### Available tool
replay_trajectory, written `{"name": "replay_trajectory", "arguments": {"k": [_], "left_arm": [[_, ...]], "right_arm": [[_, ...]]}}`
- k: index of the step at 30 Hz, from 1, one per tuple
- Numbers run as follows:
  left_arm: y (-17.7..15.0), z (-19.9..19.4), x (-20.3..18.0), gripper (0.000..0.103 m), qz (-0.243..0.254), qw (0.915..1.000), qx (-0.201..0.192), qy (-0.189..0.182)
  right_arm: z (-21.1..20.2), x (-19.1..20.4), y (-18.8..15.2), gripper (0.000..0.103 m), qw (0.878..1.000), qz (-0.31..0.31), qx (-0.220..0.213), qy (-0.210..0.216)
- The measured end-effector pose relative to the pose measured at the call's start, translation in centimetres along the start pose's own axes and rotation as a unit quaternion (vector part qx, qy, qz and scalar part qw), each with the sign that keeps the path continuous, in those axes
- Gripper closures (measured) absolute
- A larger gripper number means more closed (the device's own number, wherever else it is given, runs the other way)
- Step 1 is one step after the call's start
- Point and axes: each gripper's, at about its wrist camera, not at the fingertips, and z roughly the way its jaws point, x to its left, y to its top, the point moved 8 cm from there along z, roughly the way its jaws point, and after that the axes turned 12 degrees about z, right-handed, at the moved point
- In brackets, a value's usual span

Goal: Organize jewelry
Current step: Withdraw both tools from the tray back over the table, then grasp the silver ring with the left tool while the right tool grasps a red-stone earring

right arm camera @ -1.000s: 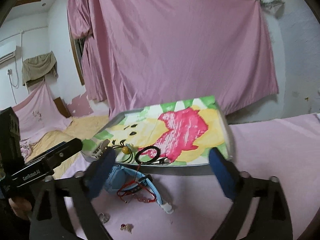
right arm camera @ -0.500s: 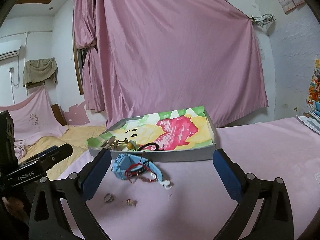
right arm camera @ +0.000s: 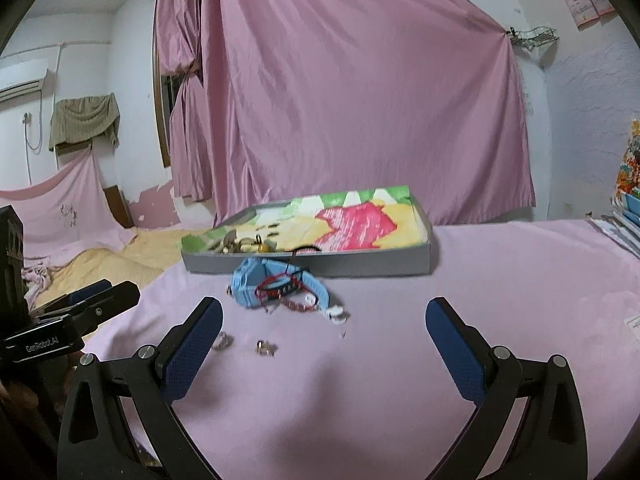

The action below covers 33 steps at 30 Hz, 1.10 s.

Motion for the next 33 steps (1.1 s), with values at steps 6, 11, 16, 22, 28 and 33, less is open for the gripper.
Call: {"name": "replay_trajectory", "arguments": {"k": [6, 11, 16, 22, 28, 33], "left_arm": [[-1.5, 0.6, -0.4, 0.001, 0.007, 0.9995, 0.032, -0.002], [-2.3, 1.4, -0.9, 0.001, 0.018, 0.9979, 0.062, -0.004], [-2.7, 2.1, -1.1, 0.002, 0.027, 0.9963, 0.082, -0.008], [-3.3, 2.6, -1.6, 0.019, 0.034, 0.9940, 0.102, -0.023], [-3.6, 3.1, -2.5, 0.038, 0.042, 0.9916, 0.115, -0.041], [-3.9, 3.5, -3.6, 0.052, 0.051, 0.9889, 0.125, -0.060]], "right_arm": [[0.5, 0.0, -1.6, 0.003, 0.999, -0.010, 0.039, 0.001], [1.1, 0.0, -2.4, 0.003, 0.998, -0.014, 0.067, 0.001], [1.9, 0.0, -3.3, 0.012, 0.995, -0.016, 0.099, 0.006], [3.0, 0.1, -4.3, 0.032, 0.991, -0.017, 0.130, 0.009], [3.5, 0.4, -4.8, 0.057, 0.989, -0.017, 0.146, 0.017], [3.9, 0.8, -5.0, 0.066, 0.987, -0.020, 0.157, 0.024]]}}
